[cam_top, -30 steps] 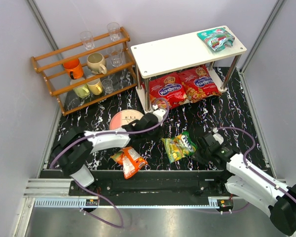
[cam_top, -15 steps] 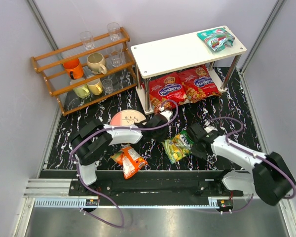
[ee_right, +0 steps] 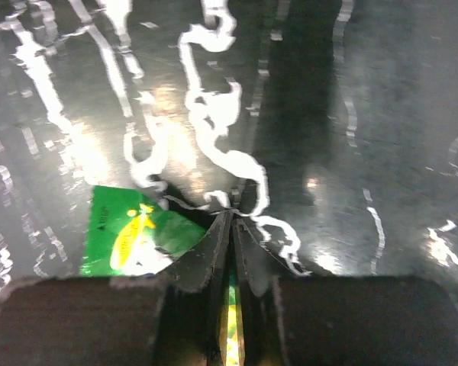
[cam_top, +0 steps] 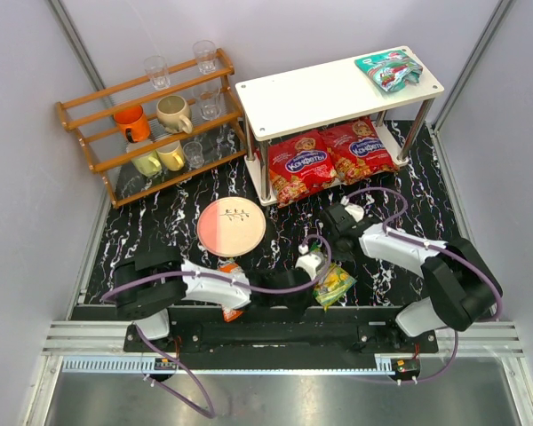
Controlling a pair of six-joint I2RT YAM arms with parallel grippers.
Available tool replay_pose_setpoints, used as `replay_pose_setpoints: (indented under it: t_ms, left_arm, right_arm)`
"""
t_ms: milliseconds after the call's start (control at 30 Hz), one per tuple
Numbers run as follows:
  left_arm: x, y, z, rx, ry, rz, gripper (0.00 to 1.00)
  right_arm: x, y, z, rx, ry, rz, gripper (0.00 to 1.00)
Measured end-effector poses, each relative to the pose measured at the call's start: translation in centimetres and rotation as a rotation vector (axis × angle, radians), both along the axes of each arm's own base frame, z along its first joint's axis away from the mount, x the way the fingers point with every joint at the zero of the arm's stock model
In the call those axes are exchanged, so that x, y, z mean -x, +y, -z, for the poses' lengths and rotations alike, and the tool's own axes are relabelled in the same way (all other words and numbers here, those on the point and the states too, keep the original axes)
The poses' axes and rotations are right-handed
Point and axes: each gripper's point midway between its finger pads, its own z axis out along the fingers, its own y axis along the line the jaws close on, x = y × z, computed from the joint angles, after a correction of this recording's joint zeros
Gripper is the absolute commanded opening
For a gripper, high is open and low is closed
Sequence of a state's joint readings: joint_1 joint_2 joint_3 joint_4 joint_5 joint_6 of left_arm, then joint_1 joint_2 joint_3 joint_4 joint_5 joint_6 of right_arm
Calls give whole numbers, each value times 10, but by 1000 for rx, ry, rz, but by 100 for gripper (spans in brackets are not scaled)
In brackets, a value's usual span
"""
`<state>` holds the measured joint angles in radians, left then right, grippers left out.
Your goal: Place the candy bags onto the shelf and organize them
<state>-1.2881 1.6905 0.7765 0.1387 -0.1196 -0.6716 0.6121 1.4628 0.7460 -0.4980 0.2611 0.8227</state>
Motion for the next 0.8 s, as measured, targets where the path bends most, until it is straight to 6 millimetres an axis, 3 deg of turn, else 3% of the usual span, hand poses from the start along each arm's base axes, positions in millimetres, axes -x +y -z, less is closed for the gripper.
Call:
replay_pose_setpoints:
  t_ms: [100,200,233,267,300,400,433,533,600,700,800]
  left_arm:
    - [26,-6,1,7,28,33,0]
    - [32,0,7,-31,45,24,0]
    - [32,3,9,-41,50,18,0]
    - [32,6,9,-54,51,14,0]
    - [32,10,7,-65,47,9,0]
    - [28,19,-16,-55,20,-9,0]
    - [25,22,-30,-34,5,-16,0]
    - [16,26,-80,56,-63,-40,0]
    - [6,26,-110,113,-115,-55,0]
    - [-18,25,-141,176,-167,-88,0]
    - [-53,27,-139,174,-191,-137,0]
  right_arm:
    - [-9,16,-5,-55,-29,-75,11]
    - [-15,22,-14,-71,-62,-118,15]
    - [-17,21,-20,-70,-83,-120,24]
    - [-19,18,-28,-64,-110,-113,41]
    - [-20,14,-40,-65,-143,-102,66]
    - [-20,0,-79,-87,-255,-31,79]
    - [-17,-5,-92,-104,-288,-4,86]
    - [-6,-13,-119,-190,-359,74,91]
    - [7,-18,-113,-224,-340,114,92]
    - [29,-24,-84,-226,-241,153,93]
    - [51,-27,-53,-206,-112,170,94]
